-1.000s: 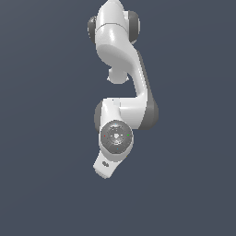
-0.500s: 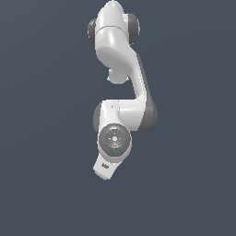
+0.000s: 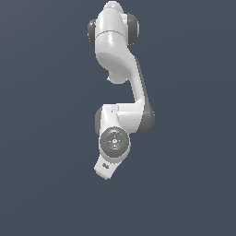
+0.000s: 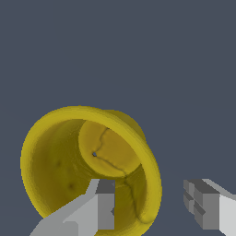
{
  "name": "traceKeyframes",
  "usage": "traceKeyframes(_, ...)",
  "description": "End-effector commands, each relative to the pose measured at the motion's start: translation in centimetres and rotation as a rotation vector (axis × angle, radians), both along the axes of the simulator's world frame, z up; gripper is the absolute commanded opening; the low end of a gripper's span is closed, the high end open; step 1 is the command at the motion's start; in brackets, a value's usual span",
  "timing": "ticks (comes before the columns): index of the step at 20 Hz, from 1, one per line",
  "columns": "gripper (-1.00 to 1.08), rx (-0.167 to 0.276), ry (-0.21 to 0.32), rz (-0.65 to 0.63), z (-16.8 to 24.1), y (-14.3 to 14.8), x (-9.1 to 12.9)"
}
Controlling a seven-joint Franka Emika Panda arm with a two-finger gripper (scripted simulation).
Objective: Pick up the object and move it to a goal position.
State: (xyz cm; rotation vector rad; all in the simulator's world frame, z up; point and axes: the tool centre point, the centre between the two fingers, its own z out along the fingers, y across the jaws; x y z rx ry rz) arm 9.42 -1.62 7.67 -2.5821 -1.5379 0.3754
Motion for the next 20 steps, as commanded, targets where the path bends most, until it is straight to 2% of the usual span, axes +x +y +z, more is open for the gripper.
traceKeyframes(1, 0.28, 0.0, -0.001, 0.001, -0.38, -0.01, -0.12)
traceKeyframes(2, 0.28, 0.0, -0.001, 0.001, -0.4, -0.01, -0.13)
traceKeyframes(3, -1.0, 0.0, -0.001, 0.001, -0.4, -0.01, -0.13)
traceKeyframes(20, -1.0, 0.0, -0.001, 0.001, 0.47, 0.56, -0.46)
